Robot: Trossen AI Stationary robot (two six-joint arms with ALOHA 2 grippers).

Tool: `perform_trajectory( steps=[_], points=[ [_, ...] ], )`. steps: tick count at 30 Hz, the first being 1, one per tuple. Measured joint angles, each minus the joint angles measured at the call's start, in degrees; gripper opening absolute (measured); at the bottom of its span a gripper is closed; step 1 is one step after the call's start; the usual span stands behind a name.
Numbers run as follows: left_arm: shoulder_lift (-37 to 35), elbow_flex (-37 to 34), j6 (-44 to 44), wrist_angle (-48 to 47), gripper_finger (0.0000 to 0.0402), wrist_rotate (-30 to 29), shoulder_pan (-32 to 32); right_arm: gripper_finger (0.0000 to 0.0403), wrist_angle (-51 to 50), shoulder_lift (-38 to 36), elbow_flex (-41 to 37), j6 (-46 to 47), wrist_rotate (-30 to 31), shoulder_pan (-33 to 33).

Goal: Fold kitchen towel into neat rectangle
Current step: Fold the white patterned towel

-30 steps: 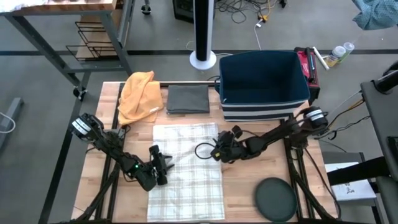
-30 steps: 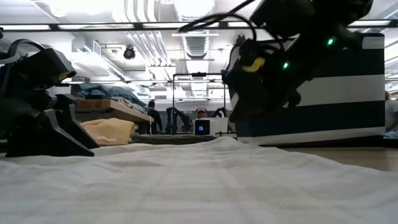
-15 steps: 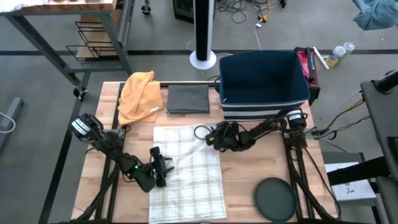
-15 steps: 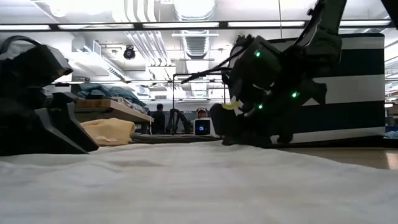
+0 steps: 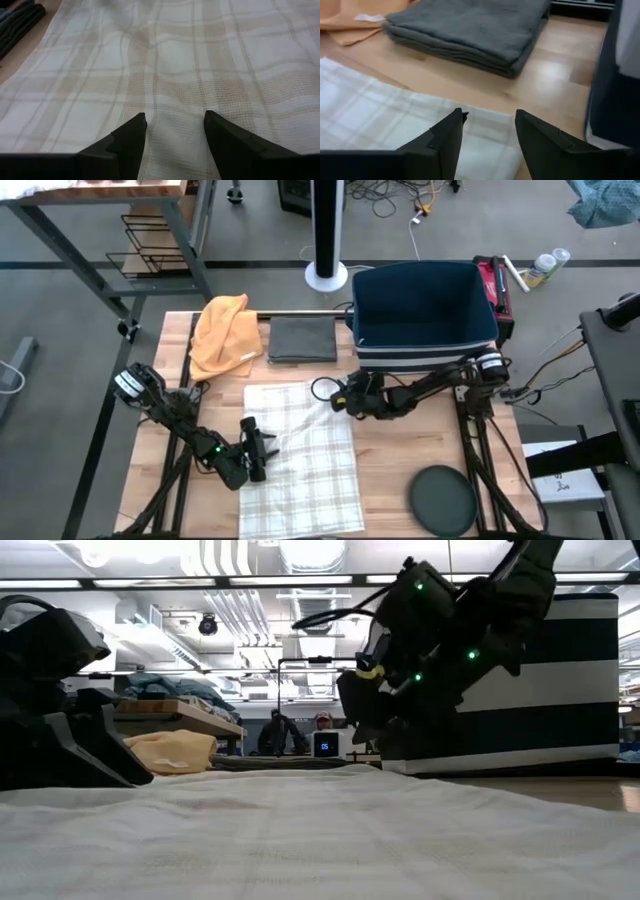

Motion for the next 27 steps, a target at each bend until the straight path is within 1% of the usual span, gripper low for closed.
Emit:
perform_trajectory(
  steps=[4, 8, 13, 15, 17, 22, 24, 27],
  points=[
    [0.02, 0.0, 0.0, 0.07, 0.0195, 0.0, 0.0, 0.0178, -0.49, 2.46, -0.23, 3.04, 1.24, -1.59],
    [0.02, 0.0, 0.0, 0.15, 0.0197, 0.0, 0.0, 0.0178, -0.24, 6.17, -0.16, 7.19, 0.4, -2.46],
    [0.02, -0.02, -0.02, 0.12, 0.0201, -0.03, 0.02, 0.0178, -0.62, 7.76, 0.11, 8.12, 0.91, -2.37],
    [0.02, -0.02, -0.04, 0.14, 0.02, -0.02, 0.02, 0.0178, -1.34, 6.9, 0.04, 5.65, 0.77, -1.95],
    [0.02, -0.02, -0.04, 0.12, 0.0196, -0.01, 0.0, 0.0178, -3.1, 4.54, -0.33, 0.48, 1.65, -0.9],
    [0.02, -0.02, -0.04, 0.11, 0.0193, 0.07, 0.0, 0.0178, -1.73, -4.76, -0.01, -11.75, 0.64, 4.01],
    [0.02, -0.02, -0.04, 0.12, 0.0196, -0.01, 0.0, 0.0175, -2.16, -7.25, -0.02, -14.93, -1.94, 7.14],
    [0.02, -0.02, -0.06, 0.1, 0.0204, -0.3, 0.02, 0.017, -2.32, -9.93, 0.01, -14.47, -8.79, 11.92]
  ],
)
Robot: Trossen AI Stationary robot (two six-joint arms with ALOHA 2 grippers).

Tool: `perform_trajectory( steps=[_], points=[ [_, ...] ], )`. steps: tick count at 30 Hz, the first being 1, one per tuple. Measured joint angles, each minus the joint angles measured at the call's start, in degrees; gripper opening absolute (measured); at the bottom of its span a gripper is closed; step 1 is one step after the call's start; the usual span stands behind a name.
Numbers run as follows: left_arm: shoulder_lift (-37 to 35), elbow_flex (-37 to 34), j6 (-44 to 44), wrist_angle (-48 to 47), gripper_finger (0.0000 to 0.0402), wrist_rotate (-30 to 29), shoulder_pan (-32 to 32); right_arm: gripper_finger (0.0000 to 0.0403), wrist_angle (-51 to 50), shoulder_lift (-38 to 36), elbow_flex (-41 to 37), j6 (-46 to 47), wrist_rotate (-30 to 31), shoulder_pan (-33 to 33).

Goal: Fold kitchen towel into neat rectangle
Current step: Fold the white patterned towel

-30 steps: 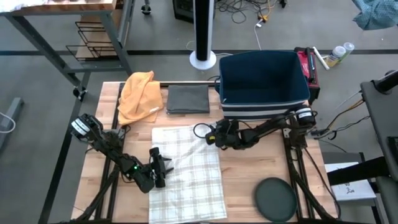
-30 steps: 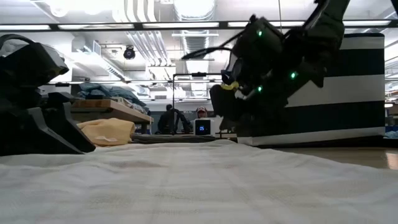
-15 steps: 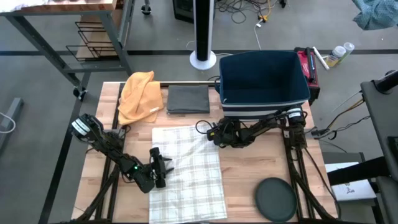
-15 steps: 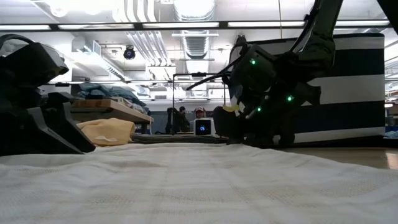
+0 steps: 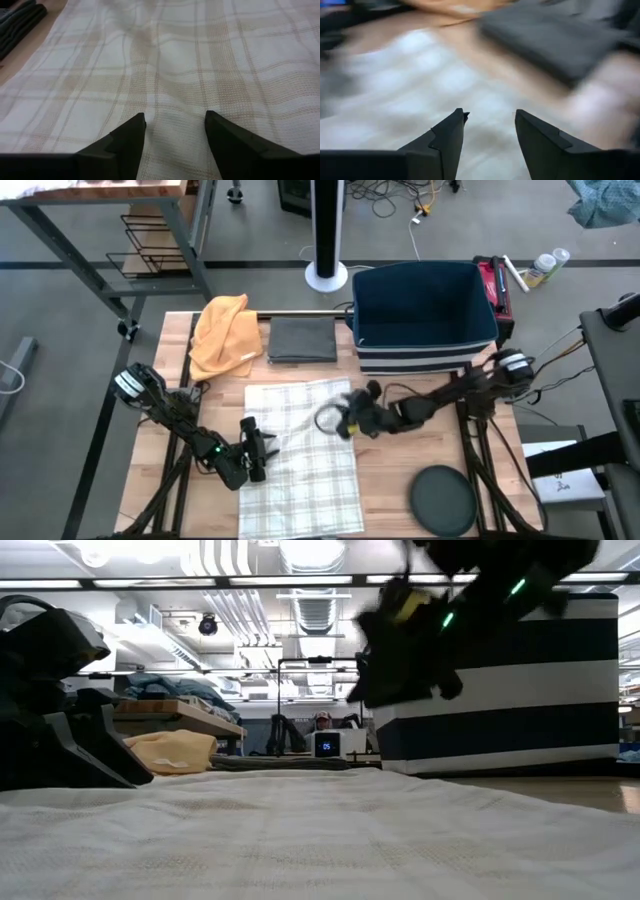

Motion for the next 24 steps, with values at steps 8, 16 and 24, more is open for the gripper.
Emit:
perform_trajectory(
  steps=[8, 16, 24],
  points=[
    [-0.25, -0.02, -1.0, -0.12, 0.0219, -1.11, 0.64, 0.0153, -0.94, 4.05, 1.72, 12.84, -6.4, 14.7],
    [-1.5, -0.11, -1.08, -0.42, 0.0214, -0.56, 4.07, 0.0138, -0.06, 12.94, 2.49, 29.72, -13.38, 22.4],
    [-3.29, -0.15, -1.92, 0.09, 0.0226, 1.36, 4.77, 0.012, -0.13, 14.33, 2.79, 34.25, -13.68, 26.0]
  ],
)
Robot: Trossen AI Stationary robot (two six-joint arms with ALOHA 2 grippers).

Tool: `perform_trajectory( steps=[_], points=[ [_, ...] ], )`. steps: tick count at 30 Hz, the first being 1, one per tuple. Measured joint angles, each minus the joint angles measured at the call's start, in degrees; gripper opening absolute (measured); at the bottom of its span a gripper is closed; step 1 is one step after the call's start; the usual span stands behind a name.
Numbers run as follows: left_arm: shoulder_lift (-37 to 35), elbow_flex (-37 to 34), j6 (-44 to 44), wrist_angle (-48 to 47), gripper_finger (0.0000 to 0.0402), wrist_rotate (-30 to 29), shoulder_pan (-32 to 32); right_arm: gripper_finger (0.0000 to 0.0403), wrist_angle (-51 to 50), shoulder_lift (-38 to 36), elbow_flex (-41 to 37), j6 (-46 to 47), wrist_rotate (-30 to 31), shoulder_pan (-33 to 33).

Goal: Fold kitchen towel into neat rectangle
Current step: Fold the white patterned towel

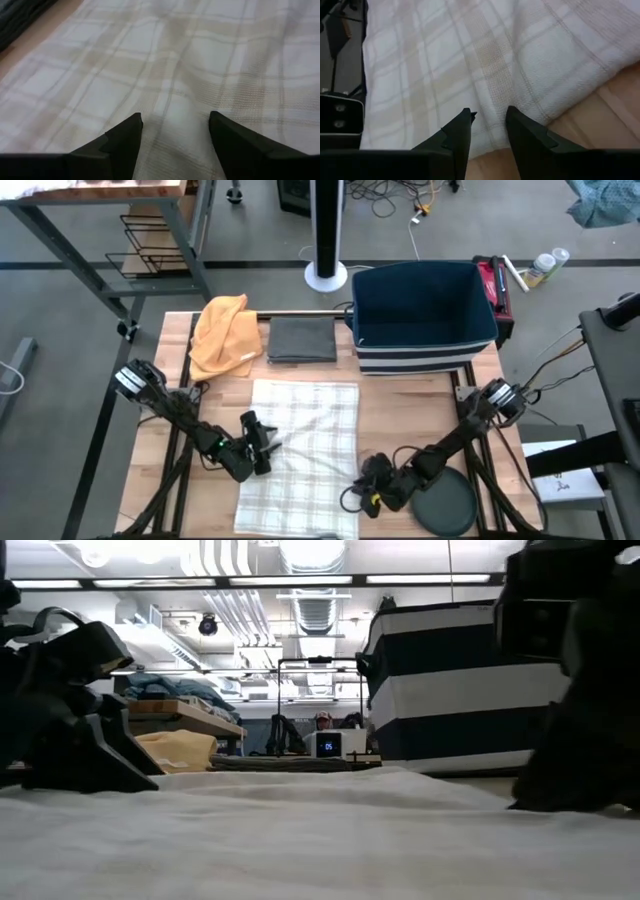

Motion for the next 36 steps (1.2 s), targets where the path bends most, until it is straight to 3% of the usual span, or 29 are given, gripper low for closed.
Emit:
perform_trajectory(
  steps=[5, 10, 20, 24, 31, 36],
  points=[
    [-4.68, 0.0, 3.9, -0.45, 0.0237, 3.8, -0.68, 0.0117, -0.21, -2.93, -0.5, -5.96, 6.04, 0.15],
    [-12.28, 0.68, 10.75, -0.27, 0.0241, 3.81, -2.01, 0.0125, 0.61, -6.03, -0.28, -10.52, 12.48, -0.33],
    [-22.94, 0.63, 13.51, -10.04, 0.0246, 4.41, -1.21, 0.012, 0.7, -5.88, -0.33, -19.94, 14.42, -6.54],
    [-23.35, 0.03, 11.32, -12.22, 0.0246, 4.32, -0.9, 0.0092, 1.32, -5.88, -0.33, -28.38, 14.18, -9.62],
    [-22.02, -2.52, 7.73, -11.76, 0.0236, 3.92, -0.77, 0.001, 0.56, -5.88, -0.33, -37.22, 13.06, -12.9],
    [-19.8, -6.35, 2.58, -10.39, 0.0242, 2.48, -0.03, 0.0007, -3.2, -5.11, -0.33, -37.37, 10.78, -13.51]
  ],
)
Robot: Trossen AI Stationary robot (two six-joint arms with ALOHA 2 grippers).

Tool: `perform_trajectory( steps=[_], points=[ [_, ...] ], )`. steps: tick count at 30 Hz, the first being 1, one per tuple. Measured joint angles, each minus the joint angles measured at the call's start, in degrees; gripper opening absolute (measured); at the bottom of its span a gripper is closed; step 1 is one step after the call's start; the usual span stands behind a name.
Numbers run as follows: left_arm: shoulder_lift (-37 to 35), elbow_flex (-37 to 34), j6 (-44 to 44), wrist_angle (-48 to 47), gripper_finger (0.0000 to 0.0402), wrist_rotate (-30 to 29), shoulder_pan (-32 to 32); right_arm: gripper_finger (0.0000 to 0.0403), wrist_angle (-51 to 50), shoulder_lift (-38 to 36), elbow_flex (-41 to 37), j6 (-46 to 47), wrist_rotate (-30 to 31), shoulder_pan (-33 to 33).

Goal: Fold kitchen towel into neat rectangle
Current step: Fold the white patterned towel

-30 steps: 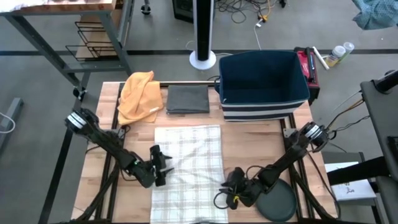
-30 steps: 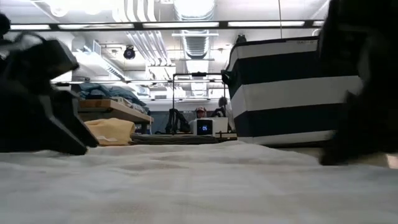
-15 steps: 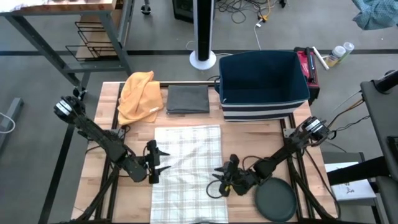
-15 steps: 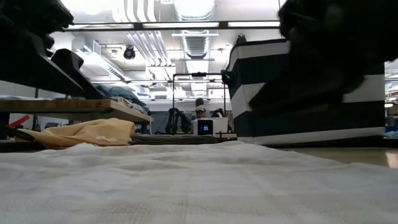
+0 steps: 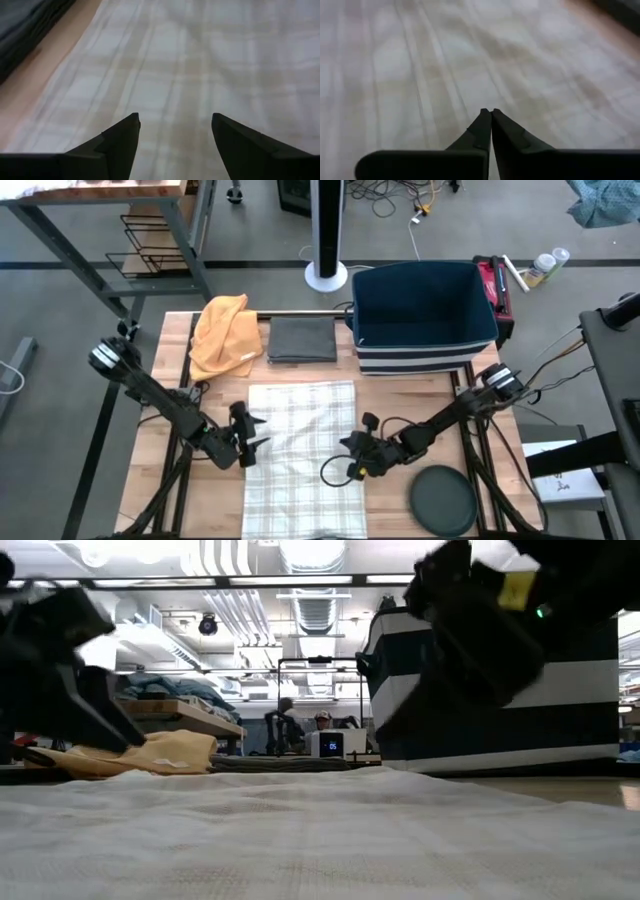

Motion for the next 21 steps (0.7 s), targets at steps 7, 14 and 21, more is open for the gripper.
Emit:
perform_trajectory(
  steps=[7, 14, 21],
  points=[
    [6.66, -3.65, -3.25, 9.32, 0.0247, 0.76, 0.38, 0.0002, -9.86, 1.38, 0.03, 4.87, -2.06, 0.04],
    [11.19, -2.34, -3.08, 10.87, 0.0242, -3.32, 1.05, 0.0002, -14.31, 0.01, 0.11, 6.82, -1.88, 0.04],
    [6.12, -2.11, 1.16, 8.81, 0.0246, -6.22, 5.29, 0.0002, -14.48, -2.09, 1.05, 6.58, -2.11, 0.15]
  ],
)
